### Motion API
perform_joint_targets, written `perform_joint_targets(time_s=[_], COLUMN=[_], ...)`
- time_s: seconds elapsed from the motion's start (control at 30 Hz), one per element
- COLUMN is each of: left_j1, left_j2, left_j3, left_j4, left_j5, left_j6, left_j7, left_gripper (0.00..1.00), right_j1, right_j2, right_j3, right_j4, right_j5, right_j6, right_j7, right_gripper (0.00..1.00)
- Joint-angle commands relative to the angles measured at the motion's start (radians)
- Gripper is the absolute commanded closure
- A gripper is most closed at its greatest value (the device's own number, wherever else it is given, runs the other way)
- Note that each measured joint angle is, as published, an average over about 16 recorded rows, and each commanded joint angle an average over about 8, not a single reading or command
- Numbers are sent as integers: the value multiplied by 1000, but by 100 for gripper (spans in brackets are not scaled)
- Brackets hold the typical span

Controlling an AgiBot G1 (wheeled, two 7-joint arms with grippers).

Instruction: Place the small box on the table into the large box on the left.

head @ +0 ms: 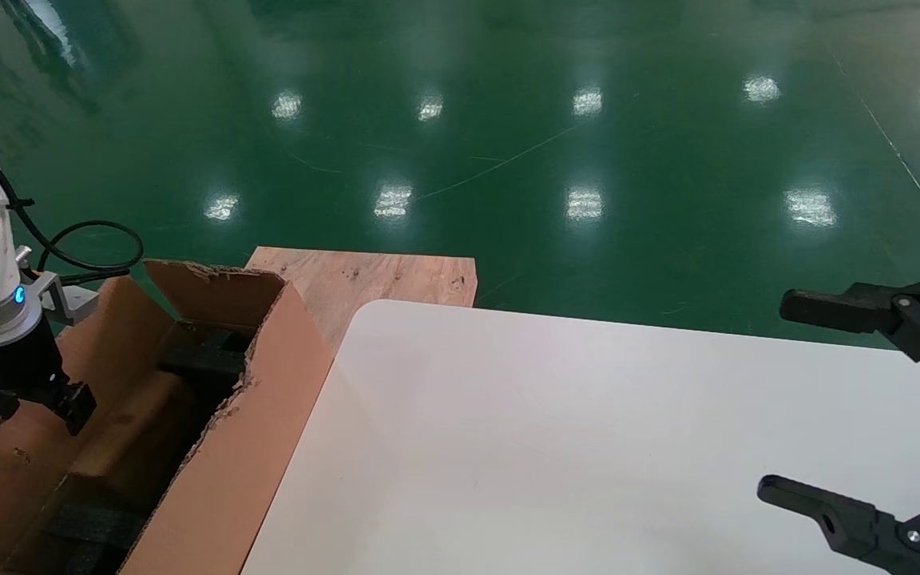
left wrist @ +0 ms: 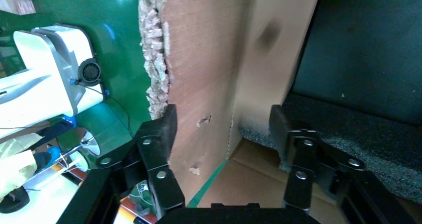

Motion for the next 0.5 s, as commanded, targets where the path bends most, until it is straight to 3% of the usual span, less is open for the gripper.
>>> perform_joint_targets(time_s=[0.03,0.37,0.5], left_j1=[2,-90,-162], left_j2=[-1,52,73], left_j3=[1,-31,-64], left_j4=[1,-47,-113], left_j5=[1,-42,-91], left_j6=[0,-10,43], left_j7=[0,47,82], left_gripper=[0,0,0], right_j1=[0,0,0], right_j2=[0,0,0], right_j3=[0,0,0], right_j4=[0,0,0], right_j5=[0,0,0], right_j6=[0,0,0], right_j7=[0,0,0], right_gripper=[0,0,0])
